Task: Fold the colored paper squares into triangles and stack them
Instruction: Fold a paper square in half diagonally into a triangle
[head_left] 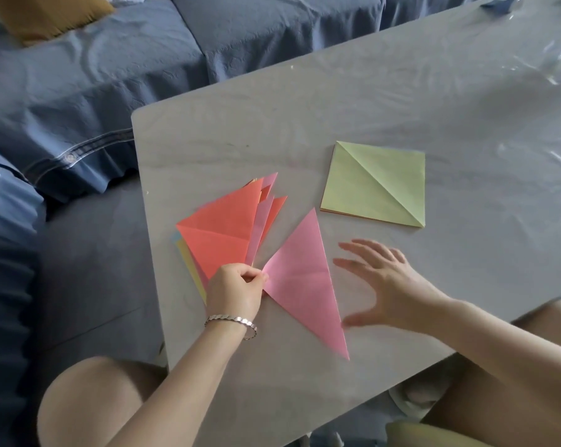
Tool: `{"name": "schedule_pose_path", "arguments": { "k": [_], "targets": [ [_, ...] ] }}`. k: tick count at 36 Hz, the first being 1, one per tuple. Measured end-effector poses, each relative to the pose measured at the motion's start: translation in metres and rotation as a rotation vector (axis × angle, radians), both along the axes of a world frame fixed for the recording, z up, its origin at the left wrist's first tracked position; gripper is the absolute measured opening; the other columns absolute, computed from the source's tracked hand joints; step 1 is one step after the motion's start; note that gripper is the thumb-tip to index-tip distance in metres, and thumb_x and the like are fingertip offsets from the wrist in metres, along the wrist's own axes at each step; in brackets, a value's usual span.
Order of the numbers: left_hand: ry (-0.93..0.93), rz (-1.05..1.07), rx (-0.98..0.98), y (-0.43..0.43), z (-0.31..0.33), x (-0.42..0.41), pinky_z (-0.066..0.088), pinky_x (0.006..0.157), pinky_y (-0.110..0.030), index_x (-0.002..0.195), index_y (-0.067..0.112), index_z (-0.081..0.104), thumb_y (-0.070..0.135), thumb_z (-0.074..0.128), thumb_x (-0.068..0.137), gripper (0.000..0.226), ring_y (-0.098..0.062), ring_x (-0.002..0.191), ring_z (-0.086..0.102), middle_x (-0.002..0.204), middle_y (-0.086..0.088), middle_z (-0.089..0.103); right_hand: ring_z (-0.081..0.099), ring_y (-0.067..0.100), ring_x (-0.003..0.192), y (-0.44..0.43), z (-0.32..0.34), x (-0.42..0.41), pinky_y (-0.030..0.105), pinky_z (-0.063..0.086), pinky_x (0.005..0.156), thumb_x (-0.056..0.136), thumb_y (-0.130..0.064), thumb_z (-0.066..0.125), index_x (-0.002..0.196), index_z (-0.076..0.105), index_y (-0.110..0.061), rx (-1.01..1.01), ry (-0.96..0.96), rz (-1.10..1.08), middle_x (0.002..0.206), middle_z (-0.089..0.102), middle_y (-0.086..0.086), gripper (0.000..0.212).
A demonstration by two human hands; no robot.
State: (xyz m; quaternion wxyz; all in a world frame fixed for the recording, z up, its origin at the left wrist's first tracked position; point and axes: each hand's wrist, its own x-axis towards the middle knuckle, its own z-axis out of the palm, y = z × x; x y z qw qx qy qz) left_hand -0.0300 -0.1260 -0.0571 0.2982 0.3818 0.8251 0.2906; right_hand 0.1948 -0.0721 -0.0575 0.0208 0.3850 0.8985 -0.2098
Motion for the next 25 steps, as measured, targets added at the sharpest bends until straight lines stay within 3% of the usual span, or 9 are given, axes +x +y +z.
{"name": "schedule_pose_path", "arguments": {
  "k": [2,5,7,9,11,14,18,21,25],
  "targets": [
    [0.018,-0.004,0.006,0.0,-0.001,0.0,0.053,0.063,-0.032,0.065,0.015,0.069,0.011,0.063,0.078,0.015,-0.024,0.065,0.065,0.064,0.003,0.068,0.036,0.027,0.133,0.026,-0.001,0.003,0.035,0.026,0.106,0.072,-0.073,0.047,0.131,0.051,-0.017,0.091,0.153,-0.209,0.146,0.037,0.004,0.082],
    [0.027,-0.009,-0.001,0.0,0.0,0.001,0.051,0.062,-0.029,0.07,0.014,0.071,0.017,0.066,0.08,0.011,-0.02,0.068,0.065,0.066,0.002,0.069,0.036,0.025,0.132,0.062,0.004,0.001,0.034,0.031,0.103,0.084,-0.041,0.063,0.136,0.044,-0.016,0.112,0.117,-0.375,0.151,0.028,0.002,0.061],
    [0.023,-0.013,0.003,0.0,-0.001,0.001,0.051,0.063,-0.029,0.07,0.015,0.071,0.023,0.068,0.08,0.013,-0.02,0.068,0.065,0.066,0.003,0.069,0.03,0.026,0.136,0.083,0.004,-0.003,0.033,0.027,0.105,0.086,-0.04,0.06,0.141,0.035,-0.016,0.113,0.016,-0.373,0.154,0.021,0.004,0.065],
    [0.031,-0.01,0.009,0.0,0.0,0.001,0.05,0.062,-0.029,0.069,0.015,0.07,0.024,0.068,0.08,0.015,-0.02,0.067,0.065,0.066,0.003,0.068,0.032,0.027,0.134,0.096,0.004,-0.007,0.032,0.027,0.103,0.087,-0.043,0.058,0.142,0.033,-0.018,0.085,-0.073,-0.353,0.15,0.027,0.008,0.066],
    [0.052,-0.017,0.012,0.0,0.001,0.002,0.046,0.06,-0.026,0.07,0.014,0.07,0.023,0.067,0.081,0.014,-0.02,0.068,0.063,0.065,0.004,0.067,0.045,0.028,0.12,0.103,0.002,-0.009,0.033,0.035,0.089,0.086,-0.046,0.057,0.136,0.042,-0.019,0.064,-0.088,-0.369,0.135,0.043,0.005,0.058],
    [0.061,-0.029,0.02,0.0,0.004,0.003,0.042,0.059,-0.023,0.07,0.013,0.07,0.021,0.067,0.081,0.014,-0.019,0.069,0.062,0.064,0.007,0.063,0.051,0.026,0.112,0.11,0.002,-0.012,0.032,0.039,0.076,0.088,-0.048,0.053,0.131,0.048,-0.021,0.104,-0.118,-0.378,0.127,0.05,-0.001,0.05],
    [0.069,-0.053,0.057,-0.003,0.01,0.004,0.042,0.053,-0.017,0.07,0.016,0.07,0.015,0.065,0.081,0.012,-0.013,0.064,0.061,0.065,0.01,0.064,0.048,0.024,0.12,0.116,0.0,-0.011,0.033,0.043,0.086,0.089,-0.049,0.051,0.134,0.046,-0.026,0.122,-0.175,-0.347,0.135,0.048,-0.003,0.051],
    [0.053,-0.048,0.186,-0.002,0.025,0.003,0.043,0.056,-0.014,0.066,0.022,0.065,0.011,0.064,0.082,0.019,-0.008,0.064,0.06,0.065,0.013,0.063,0.047,0.022,0.121,0.115,0.001,-0.006,0.032,0.04,0.091,0.091,-0.042,0.052,0.128,0.053,-0.026,0.101,-0.072,-0.367,0.133,0.05,-0.005,0.04],
    [0.124,0.014,0.379,0.01,0.053,-0.011,0.042,0.062,-0.018,0.076,0.021,0.062,0.011,0.061,0.085,0.014,-0.006,0.067,0.057,0.07,0.014,0.06,0.053,0.028,0.103,0.114,-0.003,-0.004,0.034,0.04,0.076,0.099,-0.028,0.036,0.107,0.059,-0.014,0.148,-0.064,-0.332,0.114,0.056,0.003,0.028]
  ]
}}
